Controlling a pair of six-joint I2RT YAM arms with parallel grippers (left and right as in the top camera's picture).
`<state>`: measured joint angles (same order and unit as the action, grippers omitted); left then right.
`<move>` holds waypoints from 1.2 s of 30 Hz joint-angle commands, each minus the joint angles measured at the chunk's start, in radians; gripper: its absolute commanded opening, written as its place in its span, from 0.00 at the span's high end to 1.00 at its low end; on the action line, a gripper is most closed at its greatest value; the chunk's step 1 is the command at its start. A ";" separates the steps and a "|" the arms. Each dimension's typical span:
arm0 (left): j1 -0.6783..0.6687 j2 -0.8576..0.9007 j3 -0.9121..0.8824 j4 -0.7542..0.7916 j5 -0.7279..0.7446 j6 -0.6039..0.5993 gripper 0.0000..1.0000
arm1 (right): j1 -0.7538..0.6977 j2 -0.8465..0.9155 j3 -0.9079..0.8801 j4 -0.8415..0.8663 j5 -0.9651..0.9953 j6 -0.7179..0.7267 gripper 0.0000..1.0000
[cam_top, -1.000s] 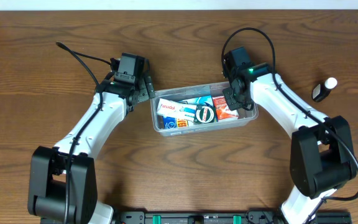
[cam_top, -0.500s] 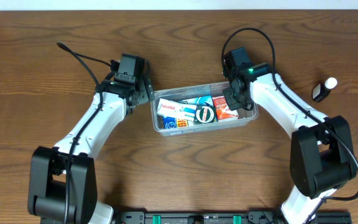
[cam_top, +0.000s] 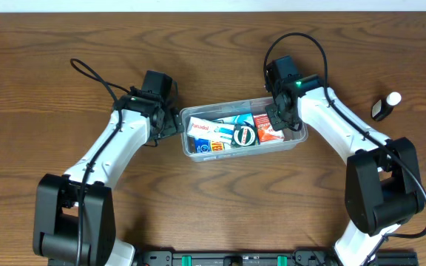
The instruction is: Pack container
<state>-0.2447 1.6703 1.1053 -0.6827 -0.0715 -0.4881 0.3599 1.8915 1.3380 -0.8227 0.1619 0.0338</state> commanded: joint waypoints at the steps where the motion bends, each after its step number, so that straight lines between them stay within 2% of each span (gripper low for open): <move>1: 0.002 -0.004 -0.002 0.004 0.042 -0.018 0.02 | 0.006 0.010 0.003 0.000 0.002 0.011 0.99; 7: 0.002 -0.004 -0.002 0.003 0.042 -0.018 0.02 | 0.006 0.010 0.003 0.002 -0.092 0.011 0.99; 12: 0.002 -0.004 -0.002 0.003 0.042 -0.018 0.02 | 0.006 0.010 0.003 -0.011 -0.098 0.019 0.99; 20: 0.001 -0.004 -0.002 0.003 0.042 -0.018 0.02 | 0.006 0.010 0.003 -0.006 0.052 0.064 0.99; 36: 0.002 -0.004 -0.002 0.003 0.042 -0.018 0.02 | 0.007 0.091 0.000 -0.002 0.040 0.085 0.99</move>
<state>-0.2447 1.6703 1.1053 -0.6800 -0.0364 -0.4980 0.3599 1.9701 1.3384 -0.8154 0.2127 0.1032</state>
